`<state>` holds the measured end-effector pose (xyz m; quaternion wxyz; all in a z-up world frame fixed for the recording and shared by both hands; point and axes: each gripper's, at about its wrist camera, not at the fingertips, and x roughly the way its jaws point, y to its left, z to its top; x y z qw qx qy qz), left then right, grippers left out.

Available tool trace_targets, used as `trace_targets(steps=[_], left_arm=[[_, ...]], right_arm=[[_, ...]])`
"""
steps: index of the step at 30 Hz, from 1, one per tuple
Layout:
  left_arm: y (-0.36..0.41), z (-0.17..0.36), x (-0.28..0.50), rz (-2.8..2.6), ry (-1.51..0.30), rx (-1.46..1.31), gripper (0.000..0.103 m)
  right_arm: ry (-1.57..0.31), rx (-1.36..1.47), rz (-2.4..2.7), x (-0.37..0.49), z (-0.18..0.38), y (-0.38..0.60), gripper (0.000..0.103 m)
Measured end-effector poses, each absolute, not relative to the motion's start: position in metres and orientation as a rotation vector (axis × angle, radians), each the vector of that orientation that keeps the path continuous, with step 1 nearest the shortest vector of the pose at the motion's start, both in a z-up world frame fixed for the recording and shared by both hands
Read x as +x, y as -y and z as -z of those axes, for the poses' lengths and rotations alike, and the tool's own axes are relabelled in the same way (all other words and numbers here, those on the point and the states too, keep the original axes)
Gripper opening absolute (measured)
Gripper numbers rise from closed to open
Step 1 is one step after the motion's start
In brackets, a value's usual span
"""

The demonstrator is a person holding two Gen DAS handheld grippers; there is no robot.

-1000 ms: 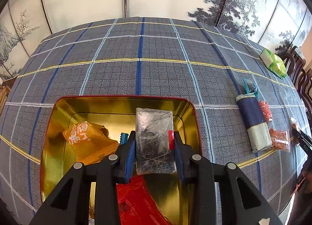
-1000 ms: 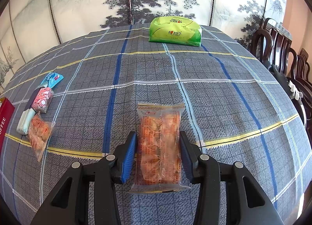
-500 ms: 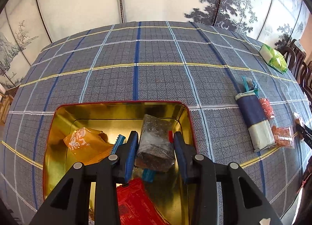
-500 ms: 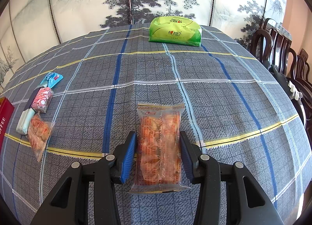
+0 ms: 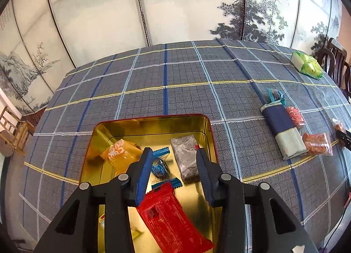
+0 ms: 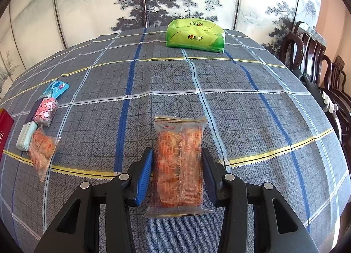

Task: Organize snacks
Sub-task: 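Carry the cracker bag with the right gripper toward the gold tin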

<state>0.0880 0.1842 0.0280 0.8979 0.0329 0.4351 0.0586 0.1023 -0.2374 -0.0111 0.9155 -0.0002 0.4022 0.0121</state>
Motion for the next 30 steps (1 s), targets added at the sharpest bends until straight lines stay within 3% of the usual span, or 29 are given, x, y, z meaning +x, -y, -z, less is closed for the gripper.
trace_targets(steps=[11,22,30], left_arm=[[-0.174,-0.04,0.046,-0.158,-0.843,0.138,0.042],[-0.179,-0.038,0.028,-0.187,-0.807,0.151,0.053],[-0.199,-0.035,0.017,-0.205,-0.806,0.114,0.054]], right_arm=[[-0.864,0.04,-0.054,0.086,0.009,0.231,0.039],[-0.899,0.198,-0.155,0.042,0.009,0.215,0.039],[-0.921,0.288,-0.233,0.015,0.008,0.19,0.039]])
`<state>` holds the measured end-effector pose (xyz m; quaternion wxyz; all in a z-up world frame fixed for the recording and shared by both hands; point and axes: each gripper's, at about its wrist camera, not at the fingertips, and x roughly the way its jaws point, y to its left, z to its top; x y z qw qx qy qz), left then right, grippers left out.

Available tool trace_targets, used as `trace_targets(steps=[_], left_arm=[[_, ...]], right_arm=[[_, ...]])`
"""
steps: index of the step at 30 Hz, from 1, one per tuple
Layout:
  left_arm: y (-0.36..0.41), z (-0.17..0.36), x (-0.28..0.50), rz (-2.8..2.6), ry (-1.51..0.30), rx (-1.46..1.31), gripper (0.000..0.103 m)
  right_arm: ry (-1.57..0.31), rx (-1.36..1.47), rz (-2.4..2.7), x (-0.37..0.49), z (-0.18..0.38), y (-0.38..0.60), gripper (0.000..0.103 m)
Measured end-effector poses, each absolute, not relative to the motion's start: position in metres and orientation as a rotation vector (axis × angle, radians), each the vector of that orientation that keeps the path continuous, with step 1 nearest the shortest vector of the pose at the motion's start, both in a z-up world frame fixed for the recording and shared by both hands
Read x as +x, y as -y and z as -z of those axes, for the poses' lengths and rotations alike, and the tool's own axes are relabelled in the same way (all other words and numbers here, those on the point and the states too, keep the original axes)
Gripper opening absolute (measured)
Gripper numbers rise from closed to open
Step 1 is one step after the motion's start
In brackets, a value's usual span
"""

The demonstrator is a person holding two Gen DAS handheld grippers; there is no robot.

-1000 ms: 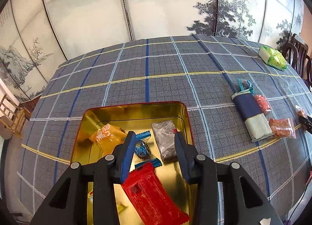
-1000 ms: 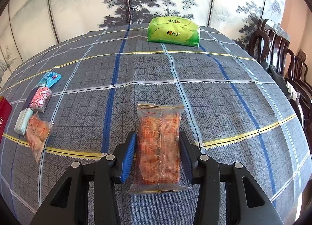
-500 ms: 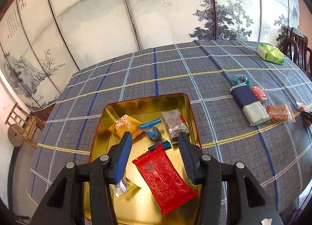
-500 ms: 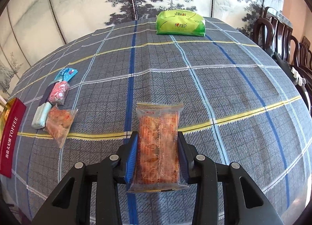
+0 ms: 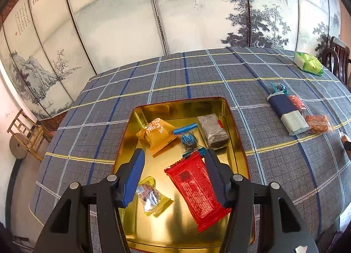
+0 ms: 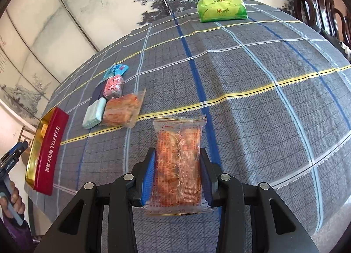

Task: Organize snacks
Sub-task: 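Carry the cracker bag with the right gripper toward the gold tin, then lower the cracker bag into the gold tin and open the right gripper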

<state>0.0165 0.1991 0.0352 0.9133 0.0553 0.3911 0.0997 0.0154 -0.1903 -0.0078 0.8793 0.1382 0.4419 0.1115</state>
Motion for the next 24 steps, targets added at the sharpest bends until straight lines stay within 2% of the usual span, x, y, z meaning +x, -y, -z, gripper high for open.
trace_targets(steps=[8,12,18,24], left_arm=[[-0.223,-0.036,0.001,-0.246,-0.801,0.087,0.054],[-0.244,-0.037,-0.007,-0.295,-0.794,0.067,0.058],[-0.276,-0.029,-0.015,-0.371,-0.813,0.04,0.059],[-0.29,-0.025,-0.025,-0.391,-0.818,0.028,0.059]], right_arm=[[-0.91,0.263,-0.364,0.004,-0.016,0.133,0.039],[-0.885,0.233,-0.456,0.002,-0.037,0.093,0.039],[-0.884,0.198,-0.623,0.005,-0.061,0.018,0.039],[-0.934,0.153,-0.77,0.013,-0.061,-0.066,0.039]])
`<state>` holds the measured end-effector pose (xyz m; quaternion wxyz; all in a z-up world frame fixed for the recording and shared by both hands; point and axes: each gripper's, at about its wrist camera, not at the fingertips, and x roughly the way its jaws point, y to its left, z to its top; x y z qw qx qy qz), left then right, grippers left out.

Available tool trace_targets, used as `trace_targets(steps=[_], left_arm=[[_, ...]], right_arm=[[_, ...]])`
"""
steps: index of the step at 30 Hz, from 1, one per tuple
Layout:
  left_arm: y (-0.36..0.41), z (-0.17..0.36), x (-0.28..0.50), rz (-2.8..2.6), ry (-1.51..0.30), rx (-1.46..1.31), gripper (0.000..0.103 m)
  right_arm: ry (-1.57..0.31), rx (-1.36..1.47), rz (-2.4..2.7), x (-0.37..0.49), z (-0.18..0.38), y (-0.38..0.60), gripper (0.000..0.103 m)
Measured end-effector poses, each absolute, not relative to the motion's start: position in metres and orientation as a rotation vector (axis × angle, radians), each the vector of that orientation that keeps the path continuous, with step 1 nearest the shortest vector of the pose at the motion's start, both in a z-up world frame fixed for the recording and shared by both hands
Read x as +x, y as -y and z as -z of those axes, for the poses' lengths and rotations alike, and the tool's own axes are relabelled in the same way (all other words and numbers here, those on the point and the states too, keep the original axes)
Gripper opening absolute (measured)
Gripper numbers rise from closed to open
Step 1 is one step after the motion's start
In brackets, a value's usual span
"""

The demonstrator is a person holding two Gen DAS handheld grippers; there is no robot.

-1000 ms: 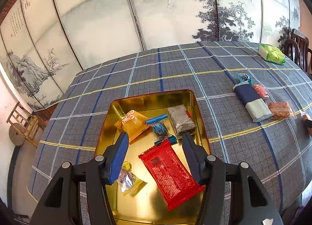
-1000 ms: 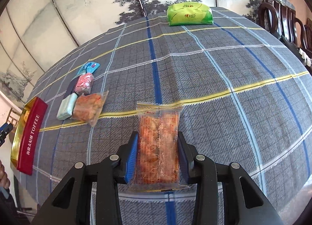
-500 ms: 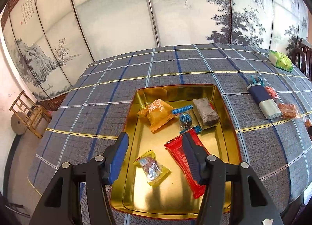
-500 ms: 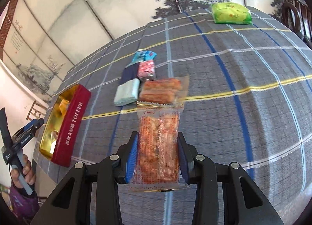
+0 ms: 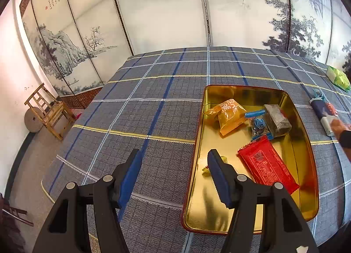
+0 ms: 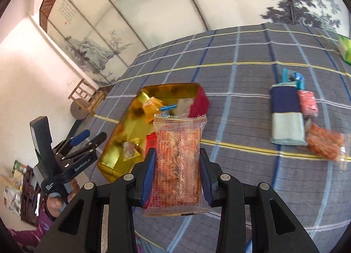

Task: Organize snacks
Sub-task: 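Lower the cracker bag into the gold tin and open the right gripper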

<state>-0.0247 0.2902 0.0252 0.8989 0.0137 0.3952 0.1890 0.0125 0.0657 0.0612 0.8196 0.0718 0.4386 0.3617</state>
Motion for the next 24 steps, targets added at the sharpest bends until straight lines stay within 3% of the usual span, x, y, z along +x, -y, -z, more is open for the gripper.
trace_targets(steps=[9,24], left_arm=[[-0.306,-0.023,-0.031,-0.405,-0.819,0.015,0.059],[-0.315,-0.021,-0.032,-0.397,-0.806,0.032,0.062]], right_arm=[[-1.061,0.123,-0.854,0.035,-0.03,-0.163,0.039],[-1.112,0.051,-0.86,0.058,-0.006,-0.231,0.039]])
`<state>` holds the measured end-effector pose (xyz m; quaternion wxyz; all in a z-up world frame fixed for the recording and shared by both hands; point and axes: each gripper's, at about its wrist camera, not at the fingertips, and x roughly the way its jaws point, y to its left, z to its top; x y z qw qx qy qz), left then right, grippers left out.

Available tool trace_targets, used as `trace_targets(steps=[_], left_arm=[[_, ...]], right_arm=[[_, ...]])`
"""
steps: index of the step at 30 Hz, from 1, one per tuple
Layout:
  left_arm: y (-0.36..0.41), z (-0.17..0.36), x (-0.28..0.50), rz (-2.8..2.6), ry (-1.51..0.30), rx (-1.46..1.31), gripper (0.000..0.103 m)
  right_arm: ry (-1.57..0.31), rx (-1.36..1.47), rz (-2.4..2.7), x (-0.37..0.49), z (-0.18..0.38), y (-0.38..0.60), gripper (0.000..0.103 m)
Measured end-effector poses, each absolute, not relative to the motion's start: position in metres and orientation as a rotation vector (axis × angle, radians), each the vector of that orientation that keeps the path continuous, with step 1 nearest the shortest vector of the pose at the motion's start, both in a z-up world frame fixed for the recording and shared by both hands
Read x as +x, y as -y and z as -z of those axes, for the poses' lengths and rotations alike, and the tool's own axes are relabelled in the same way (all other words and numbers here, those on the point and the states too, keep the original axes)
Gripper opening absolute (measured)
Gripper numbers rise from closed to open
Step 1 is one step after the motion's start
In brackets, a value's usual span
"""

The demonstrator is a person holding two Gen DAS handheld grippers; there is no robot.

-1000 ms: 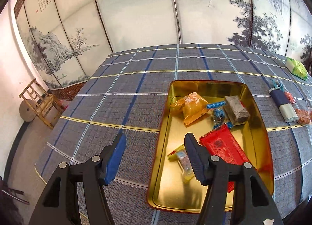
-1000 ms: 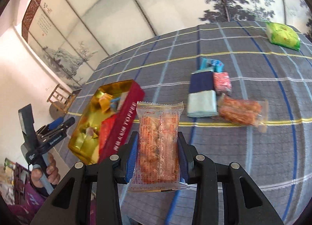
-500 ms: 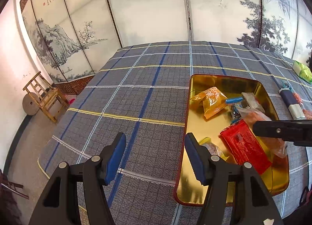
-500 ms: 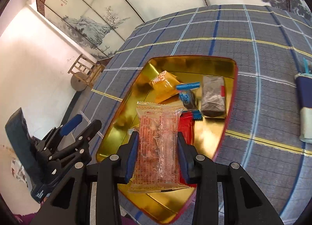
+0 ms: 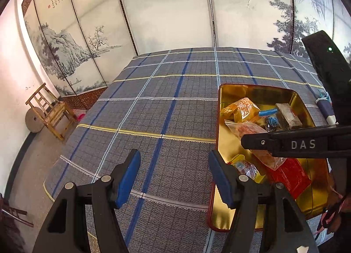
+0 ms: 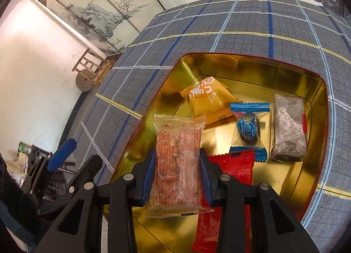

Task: Organize snacks
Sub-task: 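Lower the cracker bag into the gold tin and open the right gripper, then grasp the blue-and-pale-green tissue pack with the left gripper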

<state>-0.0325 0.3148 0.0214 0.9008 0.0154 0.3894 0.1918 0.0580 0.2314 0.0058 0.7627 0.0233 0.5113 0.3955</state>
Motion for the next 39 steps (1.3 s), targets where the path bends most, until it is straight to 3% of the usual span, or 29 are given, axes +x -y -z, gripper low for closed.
trace_targets(steps=[22,39], left_arm=[[-0.315,-0.014,-0.028,-0.397,-0.821,0.033,0.065],[-0.285,-0.031,-0.03,-0.41,-0.808,0.105,0.072]], right_arm=[[-1.087,0.005,-0.864,0.064,-0.008,-0.251,0.041],[-0.894,0.036,-0.944,0.023,-0.041,-0.191,0.042]])
